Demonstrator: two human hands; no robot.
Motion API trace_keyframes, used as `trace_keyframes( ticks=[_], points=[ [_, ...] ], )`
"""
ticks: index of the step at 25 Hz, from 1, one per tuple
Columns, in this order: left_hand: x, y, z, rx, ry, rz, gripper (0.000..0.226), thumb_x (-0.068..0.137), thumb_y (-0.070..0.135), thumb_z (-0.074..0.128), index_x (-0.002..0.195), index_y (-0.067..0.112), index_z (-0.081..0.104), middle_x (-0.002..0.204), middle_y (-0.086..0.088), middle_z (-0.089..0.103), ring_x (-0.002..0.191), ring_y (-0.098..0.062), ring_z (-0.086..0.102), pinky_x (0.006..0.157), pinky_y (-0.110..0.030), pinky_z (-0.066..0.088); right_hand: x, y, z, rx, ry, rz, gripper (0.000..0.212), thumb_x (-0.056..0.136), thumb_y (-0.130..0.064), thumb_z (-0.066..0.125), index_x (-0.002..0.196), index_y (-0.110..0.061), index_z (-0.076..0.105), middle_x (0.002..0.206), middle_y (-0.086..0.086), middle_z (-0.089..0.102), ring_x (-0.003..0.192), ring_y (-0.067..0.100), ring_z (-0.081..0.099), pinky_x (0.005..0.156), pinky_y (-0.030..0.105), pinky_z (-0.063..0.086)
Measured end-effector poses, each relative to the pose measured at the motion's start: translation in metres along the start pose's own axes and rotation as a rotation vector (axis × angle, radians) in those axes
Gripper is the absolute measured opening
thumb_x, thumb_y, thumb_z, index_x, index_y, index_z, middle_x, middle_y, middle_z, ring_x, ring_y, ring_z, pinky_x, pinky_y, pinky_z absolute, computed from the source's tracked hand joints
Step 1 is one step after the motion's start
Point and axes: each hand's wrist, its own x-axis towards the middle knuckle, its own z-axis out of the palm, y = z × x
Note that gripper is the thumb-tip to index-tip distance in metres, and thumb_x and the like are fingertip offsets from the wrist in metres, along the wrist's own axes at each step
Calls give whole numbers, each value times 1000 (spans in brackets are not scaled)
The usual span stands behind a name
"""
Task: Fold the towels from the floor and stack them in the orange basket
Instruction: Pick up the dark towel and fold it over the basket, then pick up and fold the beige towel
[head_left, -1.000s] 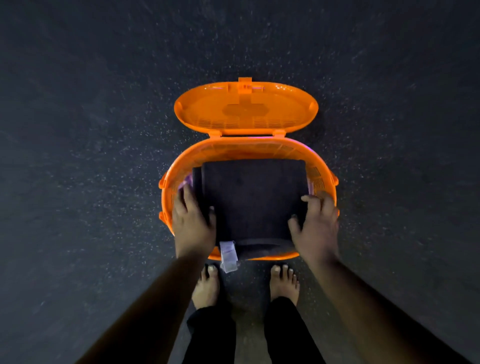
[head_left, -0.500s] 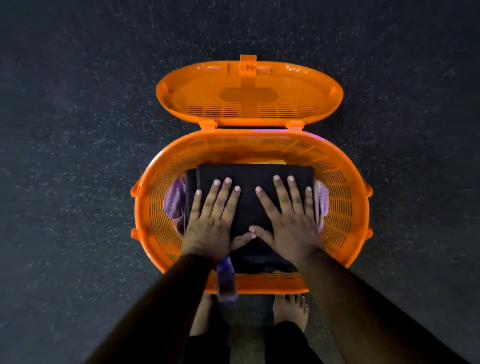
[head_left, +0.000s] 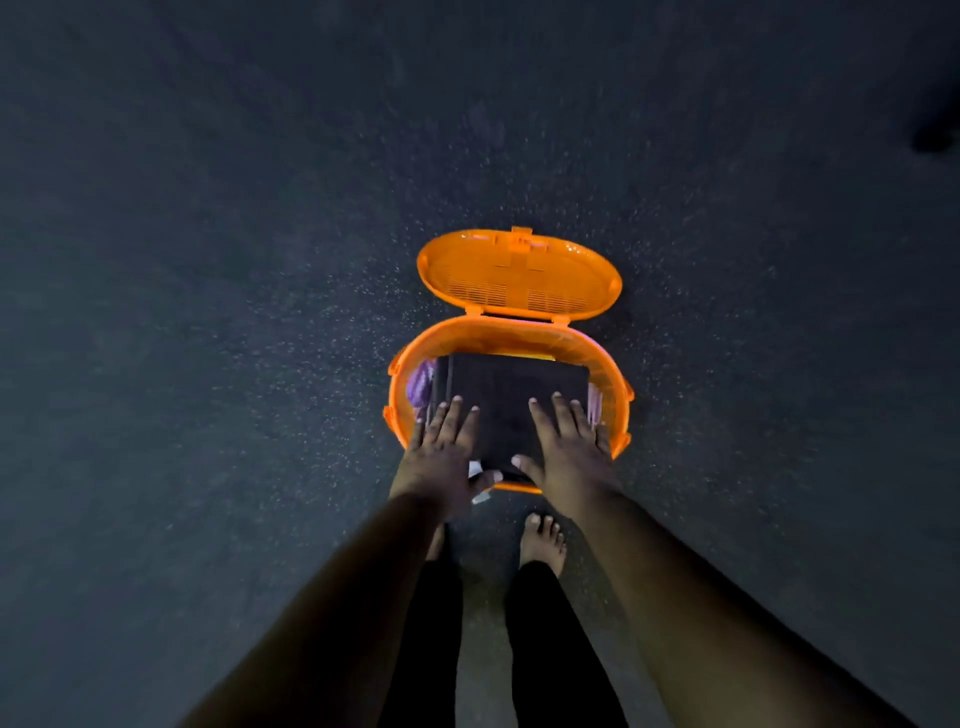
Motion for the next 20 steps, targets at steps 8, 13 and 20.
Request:
trace_keyframes(
  ticks=[8,13,20],
  points=[
    [-285,33,-138,-267,101,-250,98,90,75,46,163,21,8,171,-9,7,157,-27,12,126,-49,16,-235,-112,-136,25,19,-90,83,94,-69,46,161,-32,15,170,2,8,156,30,8,121,57,17],
    [-407,-2,-162,-499,293,-408,101,86,75,55,162,20,18,168,-9,21,153,-28,25,123,-45,27,-311,-200,-165,-89,42,-338,81,93,-68,49,159,-29,23,169,4,16,154,30,17,120,52,24],
    [-521,-118,-161,-678,517,-590,99,87,76,53,161,19,22,168,-7,22,154,-24,23,123,-41,26,-330,-359,-176,-338,23,-567,85,92,-72,47,161,-30,18,170,3,10,156,30,11,122,52,21]
  ],
)
